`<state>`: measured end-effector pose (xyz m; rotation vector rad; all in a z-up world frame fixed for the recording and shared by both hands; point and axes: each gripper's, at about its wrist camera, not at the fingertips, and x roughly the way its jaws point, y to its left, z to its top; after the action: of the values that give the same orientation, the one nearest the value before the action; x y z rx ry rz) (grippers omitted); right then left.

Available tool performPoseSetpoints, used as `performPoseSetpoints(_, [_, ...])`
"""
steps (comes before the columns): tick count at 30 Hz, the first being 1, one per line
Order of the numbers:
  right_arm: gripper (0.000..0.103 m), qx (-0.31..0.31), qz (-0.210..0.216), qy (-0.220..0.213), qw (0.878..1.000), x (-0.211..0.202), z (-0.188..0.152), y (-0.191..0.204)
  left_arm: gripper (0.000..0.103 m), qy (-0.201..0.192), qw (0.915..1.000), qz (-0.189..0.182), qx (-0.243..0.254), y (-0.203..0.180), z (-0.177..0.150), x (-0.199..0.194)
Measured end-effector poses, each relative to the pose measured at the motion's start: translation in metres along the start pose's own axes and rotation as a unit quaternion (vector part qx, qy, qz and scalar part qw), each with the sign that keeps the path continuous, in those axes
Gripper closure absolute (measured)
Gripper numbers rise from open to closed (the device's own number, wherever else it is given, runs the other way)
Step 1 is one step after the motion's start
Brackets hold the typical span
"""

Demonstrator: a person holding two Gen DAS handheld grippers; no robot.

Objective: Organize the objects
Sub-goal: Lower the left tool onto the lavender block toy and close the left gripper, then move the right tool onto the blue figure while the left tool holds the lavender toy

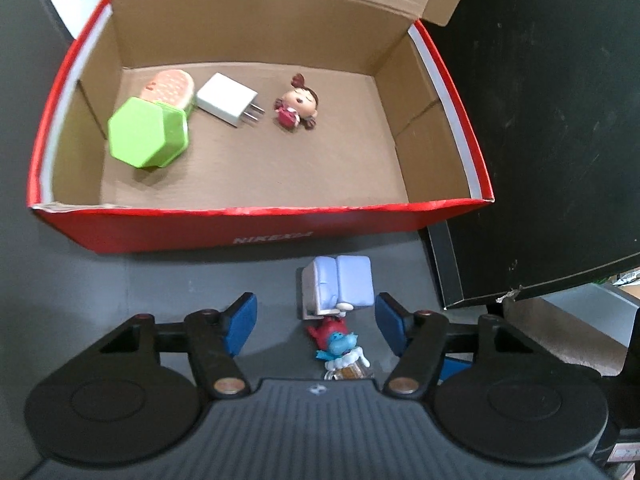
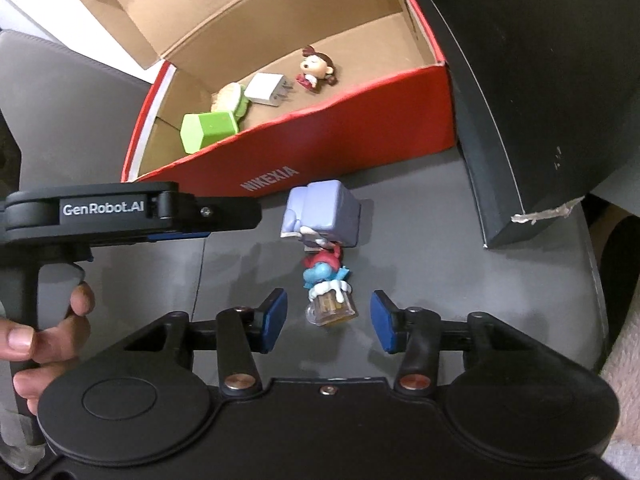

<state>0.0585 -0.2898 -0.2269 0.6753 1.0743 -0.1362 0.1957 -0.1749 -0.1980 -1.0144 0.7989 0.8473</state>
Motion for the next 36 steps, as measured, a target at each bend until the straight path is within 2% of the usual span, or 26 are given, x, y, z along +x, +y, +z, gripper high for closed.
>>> performPoseSetpoints(10, [0.057, 0.018, -0.002, 0.011, 1.000, 0.006, 0.000, -0.008, 0.038, 0.019, 0.9996, -0.018, 0.000, -0.010, 0.008, 0.031])
performPoseSetpoints(25, [0.057, 0.023, -0.001, 0.018, 1.000, 0.010, 0.002, -0.013, 0.038, 0.033, 0.9987, 0.025, 0.028, -0.024, 0.009, 0.061])
performPoseSetpoints(27, [0.056, 0.022, -0.002, 0.019, 1.000, 0.010, 0.001, -0.013, 0.044, 0.033, 0.9984, 0.027, 0.038, -0.023, 0.007, 0.065])
performPoseSetpoints(28, [0.056, 0.022, -0.002, 0.020, 1.000, 0.011, 0.001, -0.013, 0.055, 0.035, 0.9983, 0.025, 0.039, -0.022, 0.006, 0.067])
performPoseSetpoints(32, [0.056, 0.018, -0.006, 0.028, 0.999, 0.019, 0.001, -0.009, 0.056, 0.027, 0.9972, 0.058, 0.037, -0.019, 0.005, 0.064])
performPoseSetpoints(36, [0.057, 0.011, -0.008, 0.034, 0.999, 0.025, 0.000, -0.005, 0.056, 0.030, 0.9978, 0.053, 0.027, -0.010, 0.003, 0.061])
